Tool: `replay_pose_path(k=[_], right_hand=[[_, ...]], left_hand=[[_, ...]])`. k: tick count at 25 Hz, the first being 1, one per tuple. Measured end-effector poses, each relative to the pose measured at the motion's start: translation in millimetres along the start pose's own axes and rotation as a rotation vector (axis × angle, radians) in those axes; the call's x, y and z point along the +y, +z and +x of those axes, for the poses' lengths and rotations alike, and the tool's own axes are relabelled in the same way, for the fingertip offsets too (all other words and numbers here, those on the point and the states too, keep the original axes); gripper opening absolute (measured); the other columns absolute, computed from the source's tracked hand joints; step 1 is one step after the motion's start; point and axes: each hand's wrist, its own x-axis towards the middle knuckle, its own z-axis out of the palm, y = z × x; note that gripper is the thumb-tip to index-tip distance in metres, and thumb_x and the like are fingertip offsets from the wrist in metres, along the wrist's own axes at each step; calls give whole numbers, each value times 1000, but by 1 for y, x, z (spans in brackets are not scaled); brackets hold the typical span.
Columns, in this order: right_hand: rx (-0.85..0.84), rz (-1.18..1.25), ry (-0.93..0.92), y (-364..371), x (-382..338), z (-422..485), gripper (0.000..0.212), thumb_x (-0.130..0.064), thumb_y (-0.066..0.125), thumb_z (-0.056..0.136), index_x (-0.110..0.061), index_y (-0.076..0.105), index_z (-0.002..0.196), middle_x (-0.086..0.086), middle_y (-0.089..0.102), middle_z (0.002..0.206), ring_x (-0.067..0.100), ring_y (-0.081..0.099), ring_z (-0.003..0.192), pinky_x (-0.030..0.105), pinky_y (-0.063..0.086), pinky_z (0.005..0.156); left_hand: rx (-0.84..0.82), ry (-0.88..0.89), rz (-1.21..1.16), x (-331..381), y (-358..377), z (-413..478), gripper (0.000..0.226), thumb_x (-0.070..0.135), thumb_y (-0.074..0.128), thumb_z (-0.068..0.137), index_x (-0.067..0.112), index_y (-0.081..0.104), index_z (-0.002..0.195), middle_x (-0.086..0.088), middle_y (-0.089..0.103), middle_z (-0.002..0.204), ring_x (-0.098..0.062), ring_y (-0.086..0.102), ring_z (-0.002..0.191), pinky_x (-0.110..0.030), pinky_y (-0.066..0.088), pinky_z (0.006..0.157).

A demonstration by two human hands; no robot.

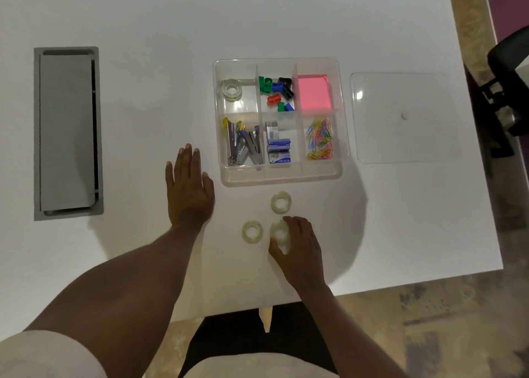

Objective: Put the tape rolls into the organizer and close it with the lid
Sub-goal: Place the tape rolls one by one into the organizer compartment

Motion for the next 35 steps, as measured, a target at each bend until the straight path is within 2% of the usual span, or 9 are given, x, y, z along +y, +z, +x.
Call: replay_pose_path(k=[4, 10, 14, 18, 20, 23, 28, 31, 35], right_hand=[[132, 158, -79, -16, -39, 51, 59, -42, 73, 84, -13, 55, 132, 1, 57, 124, 16, 58, 112, 29, 56, 94], [270, 248, -221, -43, -113, 185, 45, -25, 75, 88, -5, 60, 125, 12, 60, 118, 23, 58, 109, 29, 52, 94], [111, 155, -159, -43, -142, 252, 44, -23, 72, 89, -5, 56, 126, 13, 52, 123, 26, 55, 110, 35, 52, 91], [-105, -67, -135, -28, -156, 290, 47, -24, 71, 90, -4, 52, 128, 15, 52, 124, 27, 57, 111, 28, 44, 83], [-176, -158, -129, -20, -161, 300, 49, -24, 71, 90, -5, 50, 130, 14, 52, 126, 28, 57, 114, 31, 46, 85], [-238, -247, -108, -10, -165, 308, 59, -26, 73, 89, -6, 45, 137, 14, 49, 134, 28, 55, 122, 36, 49, 97], [-266, -271, -88, -5, -166, 314, 62, -29, 74, 89, -8, 43, 138, 13, 49, 135, 29, 55, 123, 37, 50, 99], [-169, -297, -140, -9, -166, 309, 49, -26, 71, 91, -8, 51, 132, 12, 56, 126, 26, 59, 114, 35, 51, 92], [137, -220, -253, -16, -163, 282, 19, -18, 68, 91, -10, 68, 108, 8, 67, 102, 23, 61, 93, 32, 47, 79]], left_hand=[[-3, 7, -5, -1, 0, 0, 58, 22, 39, 107, 10, 34, 164, -9, 27, 175, -23, 22, 164, -50, 16, 134], [-9, 11, 1, -3, 3, 2, 60, 26, 37, 106, 11, 33, 164, -8, 27, 175, -22, 20, 165, -50, 16, 135], [-27, 8, 25, -5, 7, 1, 60, 30, 33, 107, 14, 30, 165, -6, 24, 176, -20, 17, 166, -49, 16, 135], [-32, 7, 21, -7, 10, 2, 61, 31, 33, 107, 16, 28, 167, -4, 22, 177, -19, 15, 166, -50, 16, 135], [-36, 2, 22, -7, 11, 2, 61, 31, 34, 107, 16, 28, 167, -4, 22, 177, -19, 14, 166, -50, 16, 135], [-29, 4, 26, -7, 12, 2, 62, 31, 34, 107, 16, 28, 167, -4, 22, 177, -19, 15, 166, -49, 14, 136], [-42, 1, 40, -7, 13, 3, 63, 37, 25, 109, 22, 17, 169, -1, 18, 178, -19, 13, 166, -46, 11, 136], [-46, 2, 39, -7, 13, 4, 63, 39, 20, 109, 22, 15, 169, -1, 17, 178, -19, 14, 166, -45, 8, 137], [-41, 0, 52, -9, 16, 3, 63, 37, 25, 108, 21, 18, 169, -2, 18, 177, -19, 14, 166, -44, 7, 137]])
